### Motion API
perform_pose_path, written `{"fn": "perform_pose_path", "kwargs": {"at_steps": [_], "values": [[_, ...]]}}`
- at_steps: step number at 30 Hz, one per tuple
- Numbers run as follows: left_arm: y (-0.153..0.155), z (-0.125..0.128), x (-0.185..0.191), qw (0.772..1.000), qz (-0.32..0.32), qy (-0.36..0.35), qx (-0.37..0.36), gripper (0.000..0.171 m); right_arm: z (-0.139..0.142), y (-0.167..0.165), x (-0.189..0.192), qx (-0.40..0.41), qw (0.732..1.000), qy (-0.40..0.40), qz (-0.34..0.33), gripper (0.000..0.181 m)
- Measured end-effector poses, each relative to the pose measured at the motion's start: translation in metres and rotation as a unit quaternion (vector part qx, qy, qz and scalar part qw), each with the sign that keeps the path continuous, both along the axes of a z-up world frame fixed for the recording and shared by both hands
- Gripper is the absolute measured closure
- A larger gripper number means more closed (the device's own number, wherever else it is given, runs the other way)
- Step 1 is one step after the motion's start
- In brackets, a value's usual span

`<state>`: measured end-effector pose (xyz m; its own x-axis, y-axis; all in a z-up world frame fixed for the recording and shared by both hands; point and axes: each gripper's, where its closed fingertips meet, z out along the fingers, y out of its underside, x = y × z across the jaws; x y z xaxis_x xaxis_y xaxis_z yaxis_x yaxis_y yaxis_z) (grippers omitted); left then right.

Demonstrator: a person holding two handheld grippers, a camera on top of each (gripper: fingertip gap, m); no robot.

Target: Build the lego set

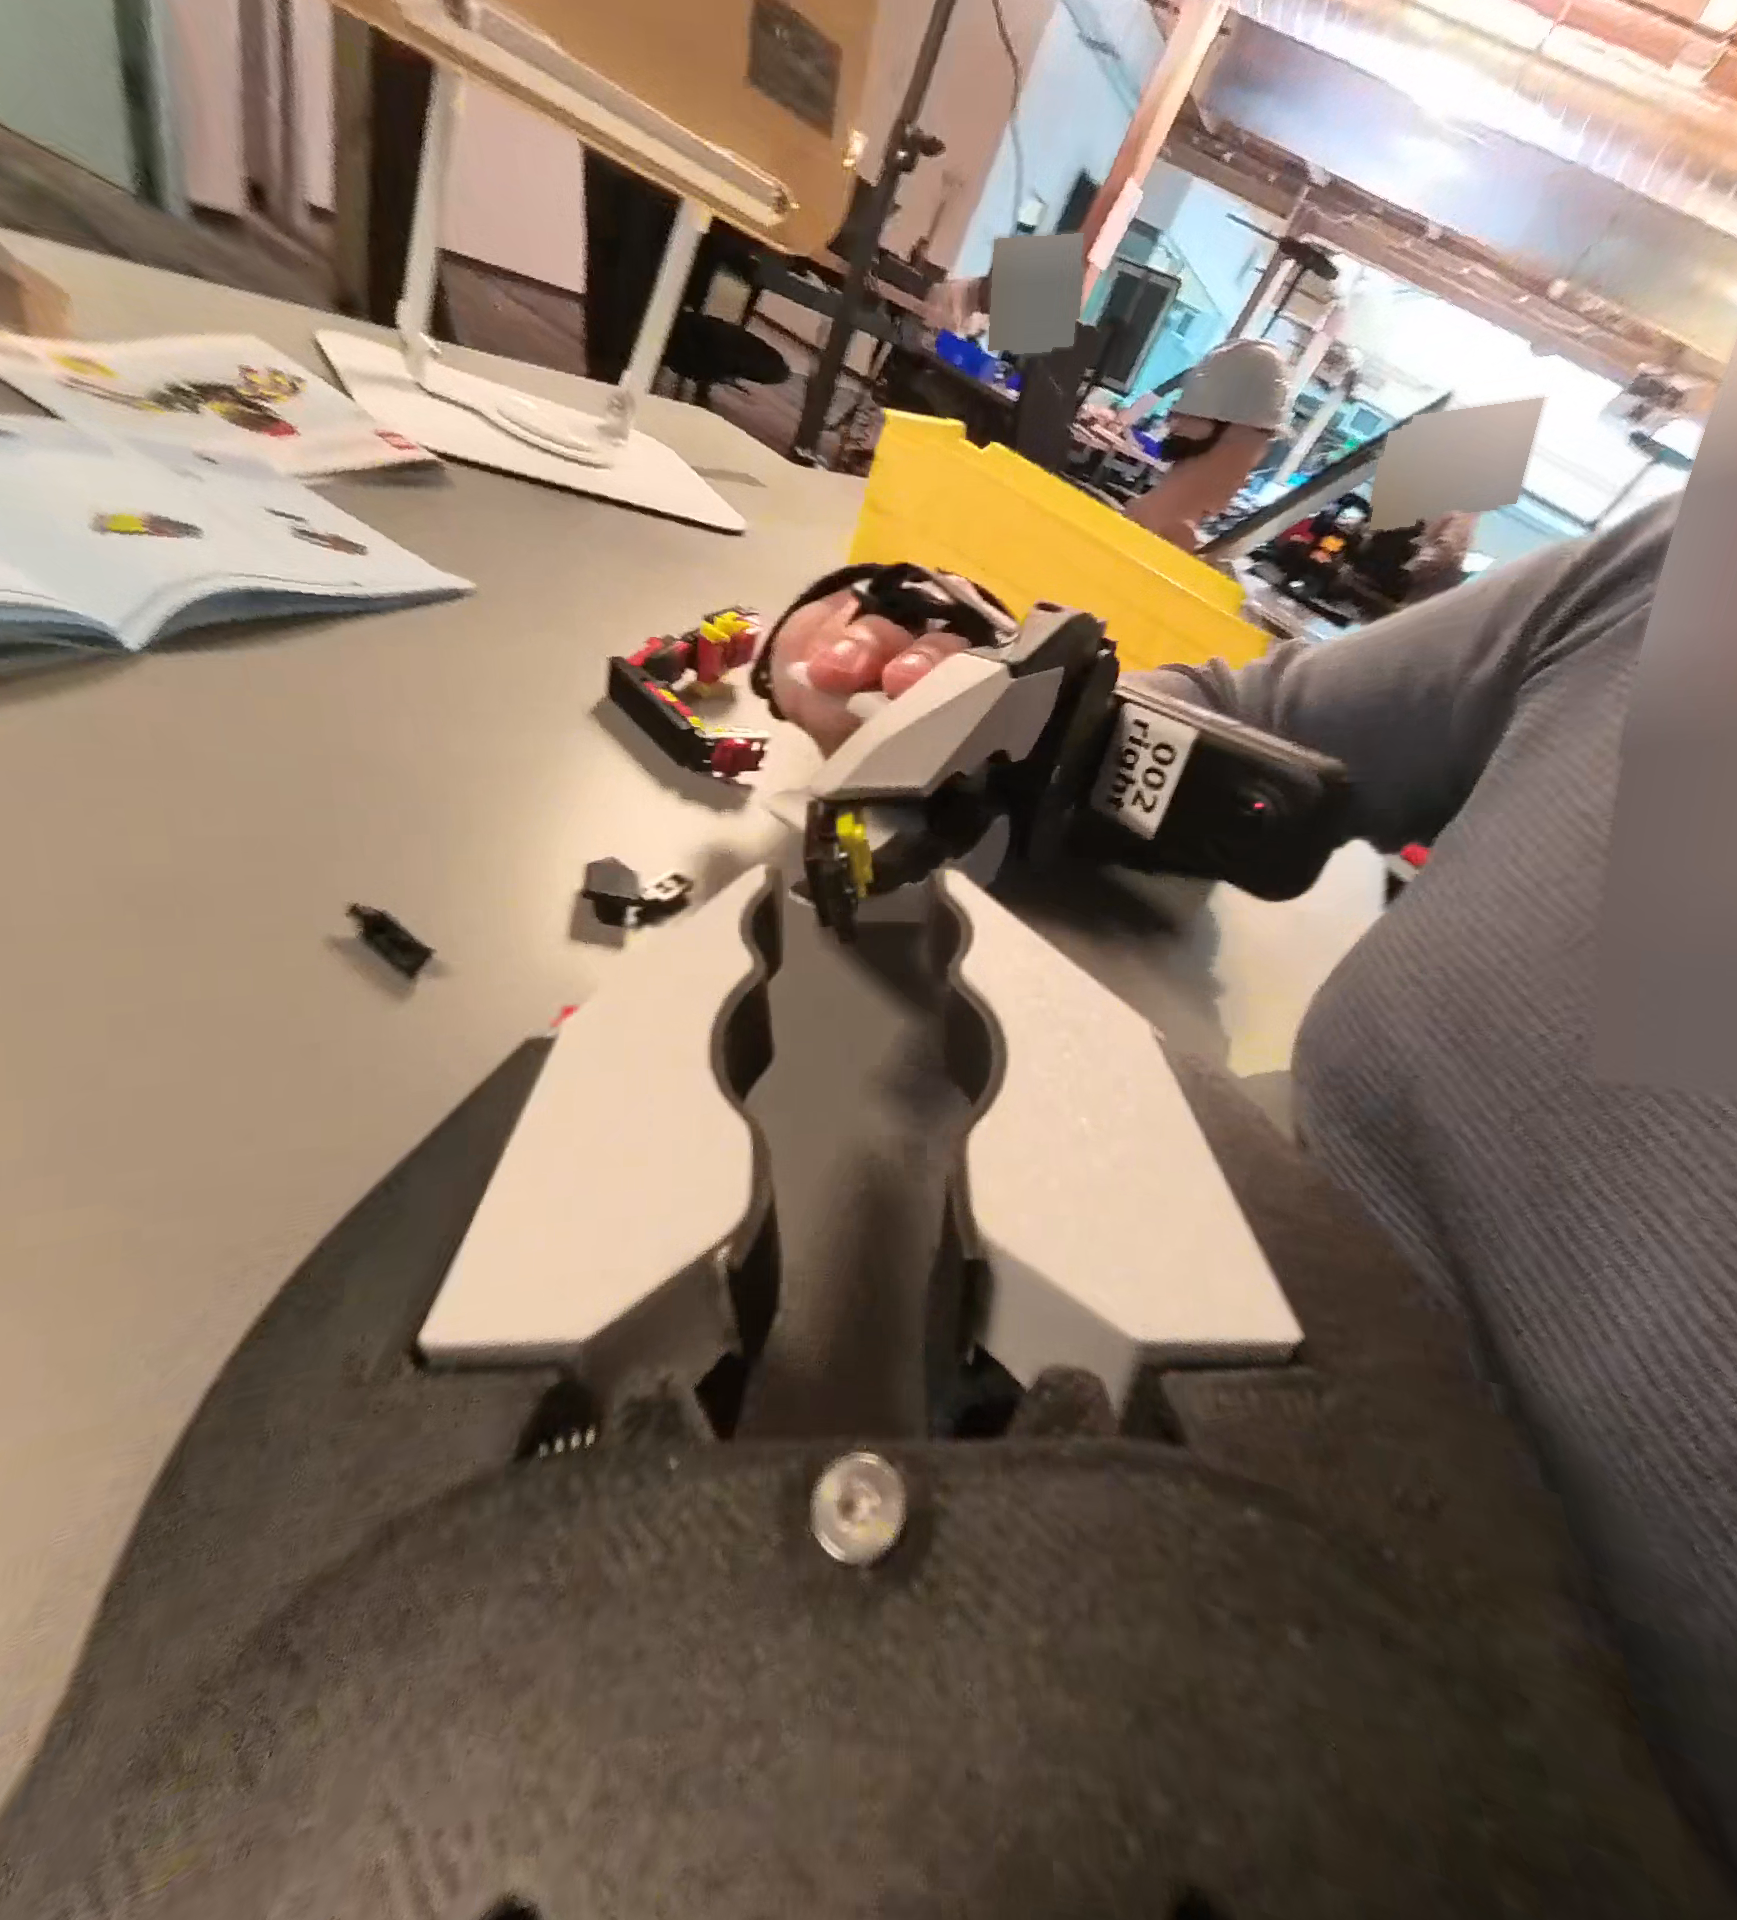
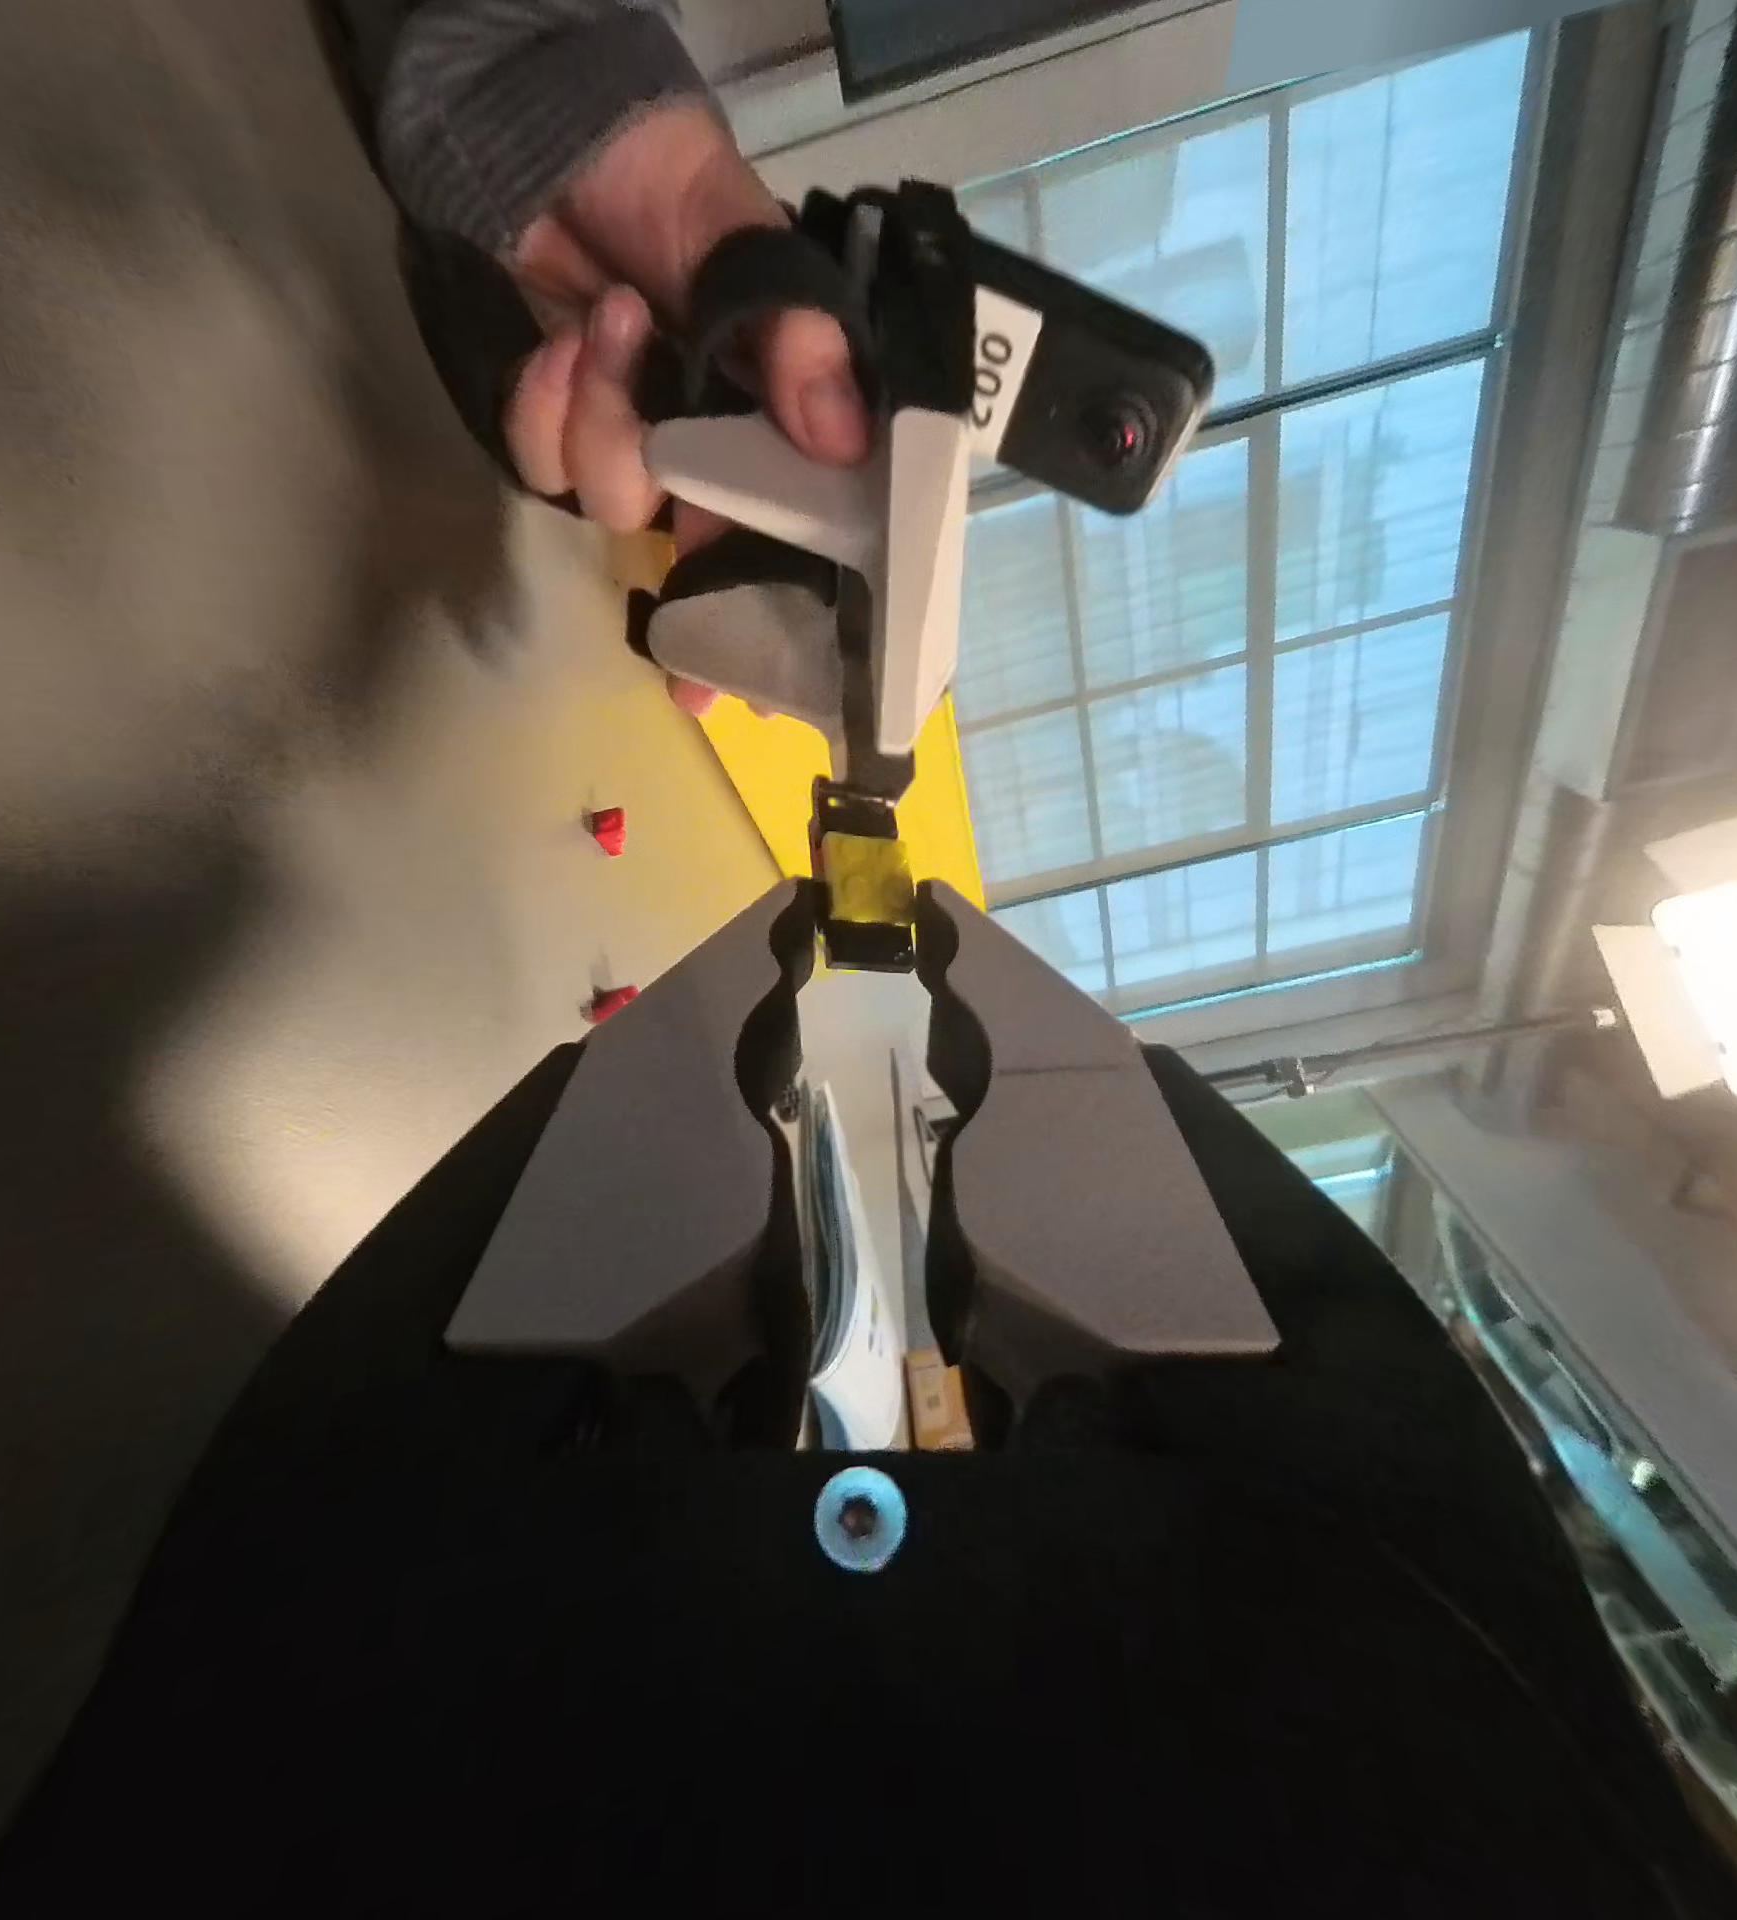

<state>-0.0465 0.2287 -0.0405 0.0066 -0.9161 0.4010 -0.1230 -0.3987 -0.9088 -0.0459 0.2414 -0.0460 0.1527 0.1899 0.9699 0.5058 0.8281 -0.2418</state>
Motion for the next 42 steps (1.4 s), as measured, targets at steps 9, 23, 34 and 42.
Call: {"fn": "perform_pose_path", "kwargs": {"at_steps": [9, 23, 34, 42], "values": [[-0.003, 0.000, 0.004, 0.998, -0.035, -0.012, -0.059, 0.164, 0.000, -0.007, -0.003, 0.012, 1.000, 0.000, 0.016, 0.164], [0.016, -0.009, 0.004, 0.997, 0.053, 0.022, -0.046, 0.164, -0.007, 0.006, -0.006, -0.019, 0.998, -0.014, -0.050, 0.162], [0.021, -0.024, 0.008, 0.992, 0.088, 0.082, -0.023, 0.164, -0.021, 0.017, -0.005, -0.040, 0.992, -0.057, -0.102, 0.167], [0.001, -0.012, 0.011, 0.999, 0.016, 0.040, -0.023, 0.164, -0.007, -0.005, -0.002, -0.045, 0.998, -0.021, -0.035, 0.168]]}}
